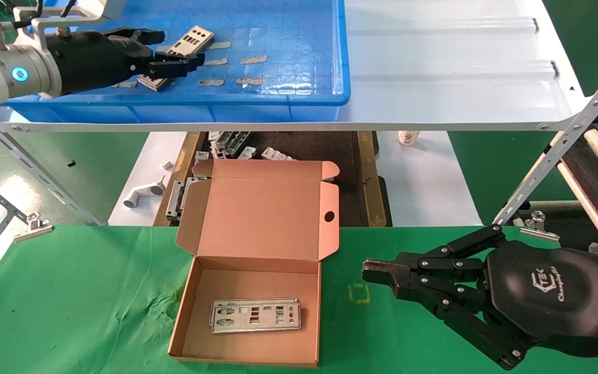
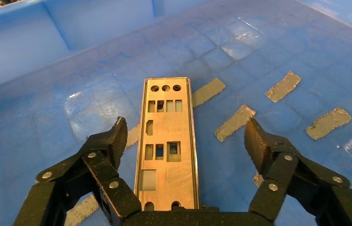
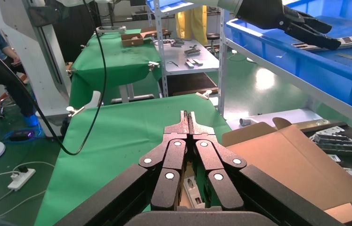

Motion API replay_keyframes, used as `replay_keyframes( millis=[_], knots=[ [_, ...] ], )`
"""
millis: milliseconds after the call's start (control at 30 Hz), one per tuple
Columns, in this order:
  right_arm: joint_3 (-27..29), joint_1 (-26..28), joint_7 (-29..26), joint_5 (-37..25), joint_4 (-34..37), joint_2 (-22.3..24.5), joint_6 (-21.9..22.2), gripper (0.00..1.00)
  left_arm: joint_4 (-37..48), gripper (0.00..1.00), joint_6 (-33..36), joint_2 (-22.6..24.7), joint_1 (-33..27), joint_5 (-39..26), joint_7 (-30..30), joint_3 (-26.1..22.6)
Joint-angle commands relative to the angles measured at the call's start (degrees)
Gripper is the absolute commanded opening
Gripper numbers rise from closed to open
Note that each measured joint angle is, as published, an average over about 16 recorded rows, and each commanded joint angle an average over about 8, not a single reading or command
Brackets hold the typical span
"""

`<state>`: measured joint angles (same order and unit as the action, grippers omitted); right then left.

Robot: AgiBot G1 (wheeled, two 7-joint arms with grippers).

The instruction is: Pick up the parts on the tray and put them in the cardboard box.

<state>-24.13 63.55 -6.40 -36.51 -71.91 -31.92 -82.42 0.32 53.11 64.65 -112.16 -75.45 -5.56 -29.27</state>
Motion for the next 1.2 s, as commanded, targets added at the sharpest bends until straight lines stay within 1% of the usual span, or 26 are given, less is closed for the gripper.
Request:
replay_keyframes(
  millis=[33,633,667,700,733,900,933,967,1000,1200],
  knots=[
    [0.00,0.00,0.00,0.00,0.00,0.00,0.00,0.00,0.06,1.00,-0.15,0.03,0.08,-0.01,0.10,-0.01],
    [0.00,0.00,0.00,0.00,0.00,0.00,0.00,0.00,-0.09,1.00,-1.31,0.13,0.67,0.07,0.31,0.05],
    [0.00,0.00,0.00,0.00,0.00,0.00,0.00,0.00,-0.11,0.98,-1.33,0.13,0.70,0.05,0.29,0.04],
    [0.00,0.00,0.00,0.00,0.00,0.00,0.00,0.00,-0.14,0.91,-1.34,0.14,0.72,0.00,0.25,0.01],
    [0.00,0.00,0.00,0.00,0.00,0.00,0.00,0.00,-0.17,0.81,-1.36,0.15,0.74,-0.04,0.21,-0.03],
    [0.00,0.00,0.00,0.00,0.00,0.00,0.00,0.00,-0.26,0.18,-1.51,0.27,0.86,-0.21,0.05,-0.14],
    [0.00,0.00,0.00,0.00,0.00,0.00,0.00,0.00,-0.27,0.08,-1.58,0.31,0.88,-0.21,0.02,-0.14],
    [0.00,0.00,0.00,0.00,0.00,0.00,0.00,0.00,-0.28,0.02,-1.65,0.35,0.88,-0.20,0.02,-0.13],
    [0.00,0.00,0.00,0.00,0.00,0.00,0.00,0.00,-0.29,0.00,-1.71,0.38,0.88,-0.17,0.02,-0.11],
    [-0.01,0.00,0.00,0.00,0.00,0.00,0.00,0.00,-0.41,0.00,-2.01,0.45,0.80,-0.07,-0.10,-0.04]
  ],
)
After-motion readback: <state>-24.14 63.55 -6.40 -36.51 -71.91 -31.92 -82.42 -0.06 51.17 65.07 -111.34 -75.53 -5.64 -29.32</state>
